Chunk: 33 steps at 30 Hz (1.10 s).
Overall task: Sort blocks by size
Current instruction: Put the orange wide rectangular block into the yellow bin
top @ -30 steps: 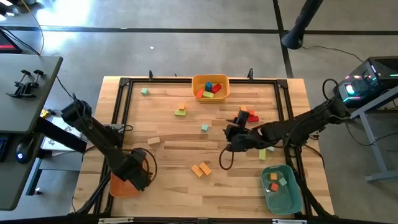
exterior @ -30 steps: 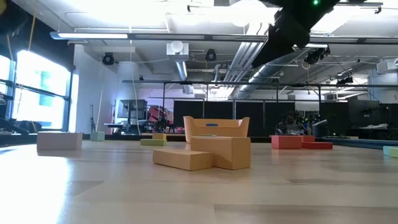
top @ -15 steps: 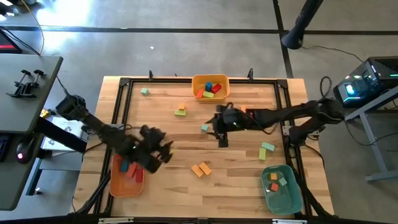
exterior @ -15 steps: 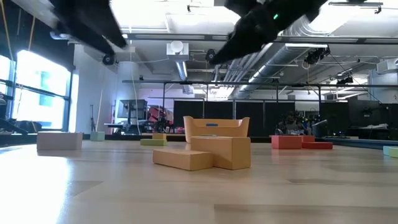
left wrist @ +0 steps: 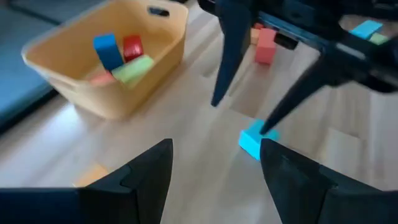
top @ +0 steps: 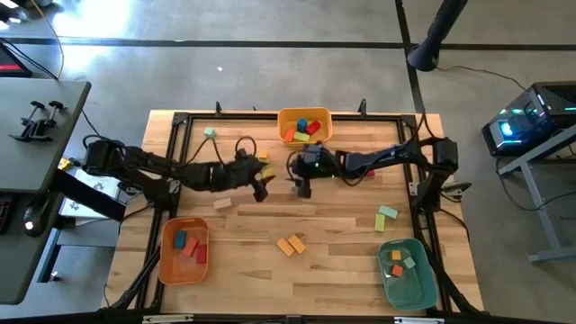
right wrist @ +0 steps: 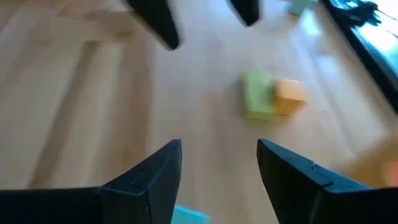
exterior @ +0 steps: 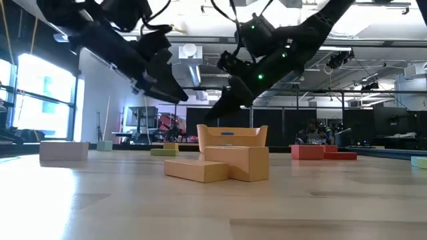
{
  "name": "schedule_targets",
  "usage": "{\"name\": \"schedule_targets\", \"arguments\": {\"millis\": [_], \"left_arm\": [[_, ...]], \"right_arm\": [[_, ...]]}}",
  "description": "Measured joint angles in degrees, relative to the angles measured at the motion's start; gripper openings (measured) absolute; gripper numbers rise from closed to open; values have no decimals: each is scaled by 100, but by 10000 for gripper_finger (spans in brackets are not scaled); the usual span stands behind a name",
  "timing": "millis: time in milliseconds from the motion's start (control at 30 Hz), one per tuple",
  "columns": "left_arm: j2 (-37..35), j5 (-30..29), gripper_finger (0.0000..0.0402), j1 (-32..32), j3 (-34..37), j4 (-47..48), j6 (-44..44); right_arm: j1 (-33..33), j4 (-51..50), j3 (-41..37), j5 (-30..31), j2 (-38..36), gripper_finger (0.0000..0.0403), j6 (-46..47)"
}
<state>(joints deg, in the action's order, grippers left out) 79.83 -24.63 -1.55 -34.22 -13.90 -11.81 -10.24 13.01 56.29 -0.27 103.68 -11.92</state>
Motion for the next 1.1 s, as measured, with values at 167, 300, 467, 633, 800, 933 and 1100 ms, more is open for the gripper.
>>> {"name": "schedule_targets", "arguments": {"millis": [167, 300, 467, 633, 800, 933, 1100], "left_arm": [[0, 202, 227, -300, 15, -73, 338], [4, 346, 227, -96, 295, -173, 123], [4, 125, 227, 18, 669, -918, -270], [2, 172, 227, -22, 746, -1514, -51], [43, 372, 227, -30, 746, -1712, 123], [118, 412, 227, 74, 746, -1745, -163], [116, 424, 227, 311, 746, -1861, -228]], "right_arm": [[-286, -552, 6, -251, -137, 206, 738], [-95, -641, -488, -236, -241, 206, 1116], [305, 279, -1524, 927, -1128, 206, 1476], [547, 1119, -2576, 1097, -1617, 206, 1852], [613, 2157, -3083, 874, -1446, 206, 1796], [386, 1535, -2768, 869, -1594, 207, 1461], [-27, -1652, -1729, 533, -1911, 228, 1326]]}}
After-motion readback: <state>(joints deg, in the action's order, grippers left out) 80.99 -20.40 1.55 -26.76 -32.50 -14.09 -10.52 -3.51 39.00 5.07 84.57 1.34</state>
